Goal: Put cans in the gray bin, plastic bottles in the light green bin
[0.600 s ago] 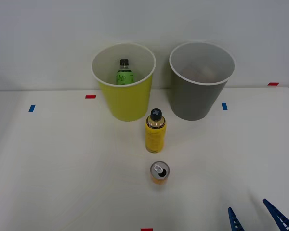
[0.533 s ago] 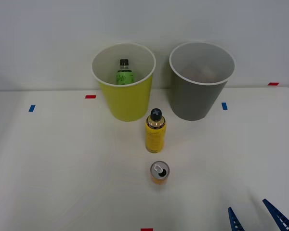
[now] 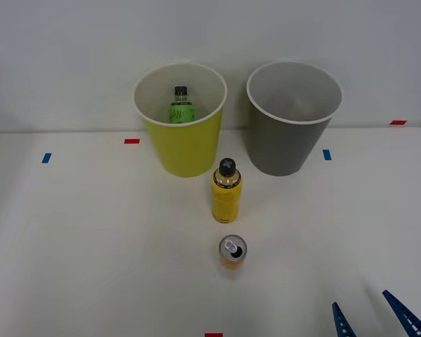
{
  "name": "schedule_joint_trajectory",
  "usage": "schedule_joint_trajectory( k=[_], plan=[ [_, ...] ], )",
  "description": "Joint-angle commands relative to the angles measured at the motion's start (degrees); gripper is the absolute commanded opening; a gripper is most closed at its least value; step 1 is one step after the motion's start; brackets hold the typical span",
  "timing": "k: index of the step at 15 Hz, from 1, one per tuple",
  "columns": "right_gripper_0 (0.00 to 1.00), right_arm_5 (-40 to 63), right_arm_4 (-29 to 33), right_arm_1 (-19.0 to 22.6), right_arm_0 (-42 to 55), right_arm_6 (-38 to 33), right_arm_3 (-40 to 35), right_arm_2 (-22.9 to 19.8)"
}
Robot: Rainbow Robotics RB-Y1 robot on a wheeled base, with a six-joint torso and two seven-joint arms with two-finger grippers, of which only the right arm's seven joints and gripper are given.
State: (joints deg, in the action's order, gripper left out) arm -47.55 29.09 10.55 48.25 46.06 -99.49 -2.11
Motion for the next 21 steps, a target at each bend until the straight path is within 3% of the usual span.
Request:
schedule_joint_trajectory(
  k=[1, 21],
  plan=[
    [1.0, 0.0, 0.0, 0.0, 0.0, 0.0, 0.0, 0.0],
    [1.0, 0.0, 0.0, 0.0, 0.0, 0.0, 0.0, 0.0]
  ],
)
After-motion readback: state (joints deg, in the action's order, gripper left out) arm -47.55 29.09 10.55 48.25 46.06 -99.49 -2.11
